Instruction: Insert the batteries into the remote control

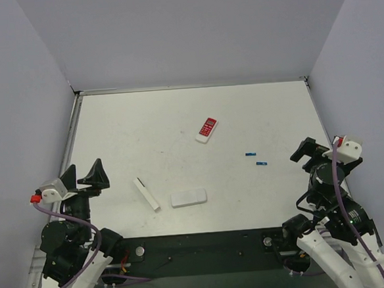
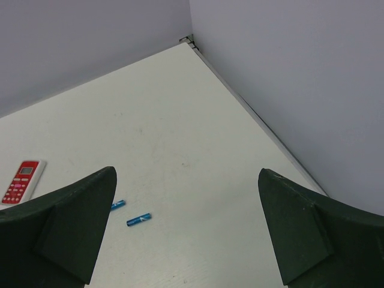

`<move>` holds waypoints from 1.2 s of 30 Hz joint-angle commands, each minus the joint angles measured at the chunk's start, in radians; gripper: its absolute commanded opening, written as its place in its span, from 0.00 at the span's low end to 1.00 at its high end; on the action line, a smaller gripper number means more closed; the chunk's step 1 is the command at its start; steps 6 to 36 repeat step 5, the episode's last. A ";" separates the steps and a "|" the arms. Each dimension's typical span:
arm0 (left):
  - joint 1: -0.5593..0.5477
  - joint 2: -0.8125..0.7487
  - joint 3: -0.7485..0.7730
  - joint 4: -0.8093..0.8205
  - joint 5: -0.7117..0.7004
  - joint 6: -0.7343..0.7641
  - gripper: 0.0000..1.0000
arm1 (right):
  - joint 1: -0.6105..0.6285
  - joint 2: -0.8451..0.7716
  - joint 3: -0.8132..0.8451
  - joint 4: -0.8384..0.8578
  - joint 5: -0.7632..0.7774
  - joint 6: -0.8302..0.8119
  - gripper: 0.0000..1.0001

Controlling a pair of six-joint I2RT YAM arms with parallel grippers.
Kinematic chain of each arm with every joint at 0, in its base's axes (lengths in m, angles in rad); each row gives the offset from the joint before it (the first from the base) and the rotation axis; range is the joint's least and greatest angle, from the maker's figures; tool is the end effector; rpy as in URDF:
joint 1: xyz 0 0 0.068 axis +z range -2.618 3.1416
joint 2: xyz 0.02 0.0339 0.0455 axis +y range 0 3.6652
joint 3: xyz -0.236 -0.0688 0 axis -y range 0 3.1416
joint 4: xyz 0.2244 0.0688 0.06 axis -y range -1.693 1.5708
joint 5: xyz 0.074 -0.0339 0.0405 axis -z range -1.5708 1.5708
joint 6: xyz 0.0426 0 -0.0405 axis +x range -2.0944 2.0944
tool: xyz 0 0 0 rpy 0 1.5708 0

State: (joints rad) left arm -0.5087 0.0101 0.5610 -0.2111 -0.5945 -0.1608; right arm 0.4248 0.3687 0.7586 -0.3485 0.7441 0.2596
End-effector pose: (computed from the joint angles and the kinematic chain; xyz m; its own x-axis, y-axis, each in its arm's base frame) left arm 0.0525 -0.0020 0.3209 0.2966 -0.3173 -0.9008 -0.0104 0.9421 -0.3352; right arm 0.0938 0.0107 0.3437 0.1169 0.2601 -0.9585 0.2932 0.9130 0.2836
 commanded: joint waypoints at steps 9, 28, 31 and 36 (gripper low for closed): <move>0.004 -0.041 0.002 0.078 -0.007 0.030 0.95 | -0.003 -0.002 -0.012 0.039 0.035 -0.010 0.98; 0.004 -0.041 0.002 0.078 -0.007 0.030 0.95 | -0.003 -0.002 -0.012 0.039 0.035 -0.010 0.98; 0.004 -0.041 0.002 0.078 -0.007 0.030 0.95 | -0.003 -0.002 -0.012 0.039 0.035 -0.010 0.98; 0.004 -0.041 0.002 0.078 -0.007 0.030 0.95 | -0.003 -0.002 -0.012 0.039 0.035 -0.010 0.98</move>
